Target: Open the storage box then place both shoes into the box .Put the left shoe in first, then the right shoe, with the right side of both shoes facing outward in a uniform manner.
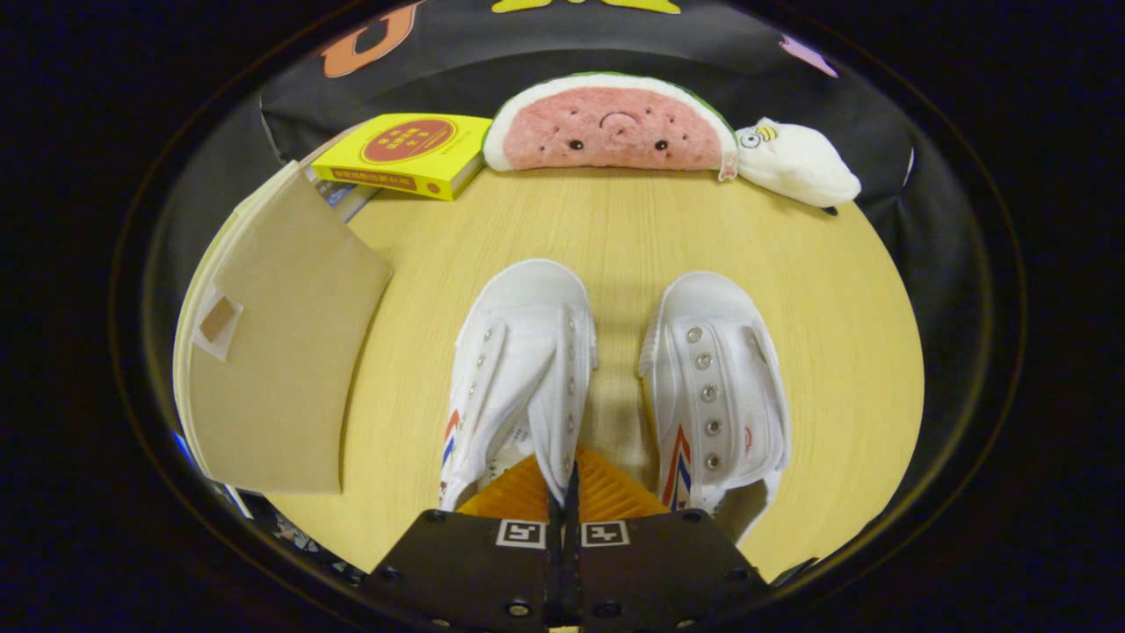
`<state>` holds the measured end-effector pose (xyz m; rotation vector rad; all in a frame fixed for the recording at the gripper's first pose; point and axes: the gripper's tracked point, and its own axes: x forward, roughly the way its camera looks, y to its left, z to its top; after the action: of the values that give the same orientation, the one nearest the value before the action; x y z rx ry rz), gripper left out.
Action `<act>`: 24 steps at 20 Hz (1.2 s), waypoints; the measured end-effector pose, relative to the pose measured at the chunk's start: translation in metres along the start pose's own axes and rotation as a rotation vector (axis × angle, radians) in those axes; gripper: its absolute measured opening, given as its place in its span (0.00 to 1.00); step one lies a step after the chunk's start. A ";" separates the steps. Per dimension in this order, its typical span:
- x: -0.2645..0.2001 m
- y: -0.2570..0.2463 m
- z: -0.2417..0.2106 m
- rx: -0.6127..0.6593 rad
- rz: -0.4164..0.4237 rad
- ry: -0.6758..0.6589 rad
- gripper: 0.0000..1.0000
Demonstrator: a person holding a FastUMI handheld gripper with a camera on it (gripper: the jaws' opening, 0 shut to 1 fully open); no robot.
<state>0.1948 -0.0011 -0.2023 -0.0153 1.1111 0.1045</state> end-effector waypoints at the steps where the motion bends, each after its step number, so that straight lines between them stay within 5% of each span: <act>1: -0.002 -0.001 -0.001 0.043 0.021 0.006 0.00; 10: -0.068 -0.001 0.010 0.202 0.120 -0.084 0.00; 14: -0.121 0.023 0.023 0.296 0.234 -0.145 0.00; 24: -0.215 0.112 0.062 0.352 0.285 -0.288 0.00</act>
<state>0.1459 0.0979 0.0224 0.4608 0.8255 0.1589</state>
